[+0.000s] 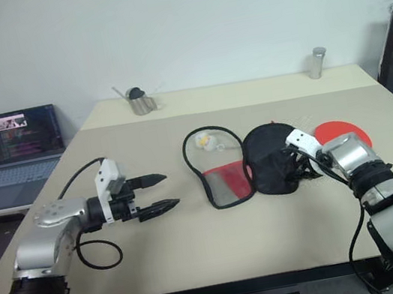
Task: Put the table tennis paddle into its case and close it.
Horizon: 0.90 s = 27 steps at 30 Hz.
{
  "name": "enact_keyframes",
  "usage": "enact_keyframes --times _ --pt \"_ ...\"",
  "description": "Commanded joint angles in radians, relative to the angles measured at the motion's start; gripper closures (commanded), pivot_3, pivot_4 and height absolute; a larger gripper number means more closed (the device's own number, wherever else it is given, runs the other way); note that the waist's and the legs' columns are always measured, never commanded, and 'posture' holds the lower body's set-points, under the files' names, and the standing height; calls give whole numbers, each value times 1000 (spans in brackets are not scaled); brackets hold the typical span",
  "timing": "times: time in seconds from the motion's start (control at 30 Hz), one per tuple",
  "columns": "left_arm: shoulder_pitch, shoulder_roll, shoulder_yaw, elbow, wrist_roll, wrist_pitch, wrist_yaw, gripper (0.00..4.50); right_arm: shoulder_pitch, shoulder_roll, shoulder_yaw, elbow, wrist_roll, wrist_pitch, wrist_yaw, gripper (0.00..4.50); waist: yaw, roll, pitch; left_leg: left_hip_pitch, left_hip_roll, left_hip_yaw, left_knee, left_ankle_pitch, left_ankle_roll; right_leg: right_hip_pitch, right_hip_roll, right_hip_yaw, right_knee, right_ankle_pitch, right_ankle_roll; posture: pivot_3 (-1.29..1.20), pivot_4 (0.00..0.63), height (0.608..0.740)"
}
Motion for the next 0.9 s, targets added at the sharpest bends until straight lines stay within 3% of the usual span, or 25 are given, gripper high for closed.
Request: enact_keyframes --times 0.03,0.27,0.33,0.4,0.67,0.9 --pt "-36 -7 2 -14 -12 -4 2 0 -17 -43 -69 -35 3 -1 -12 672 0 0 0 0 0 0 0 0 0 0 0 0 0 0 0 0 150 740" --pt "-62 -18 -12 -81 -64 65 -31 0 47 -121 -242 -207 111 144 -13 672 1 1 0 -1 0 0 0 0 0 0 0 0 0 0 0 0 150 740" --pt "-79 -26 -15 -76 -65 64 -30 0 86 -135 -299 -267 132 182 -56 290 1 1 0 -1 0 0 0 0 0 0 0 0 -1 0 0 0 150 740" --pt "-101 -39 -21 -75 -70 67 -27 0 139 -142 -368 -331 141 221 -132 24 1 1 0 -1 0 0 0 0 0 0 0 0 0 0 0 0 150 740" --pt "-137 -49 -58 -99 -82 89 -68 0 303 -79 -602 -470 138 327 -478 24 -1 1 0 -1 0 1 0 0 0 0 0 1 0 0 0 0 150 740" --pt "-195 -71 -85 -41 -64 59 -89 0 357 -35 -612 -471 157 328 -537 24 -2 1 0 0 0 2 0 0 0 0 0 1 1 0 0 0 150 740"
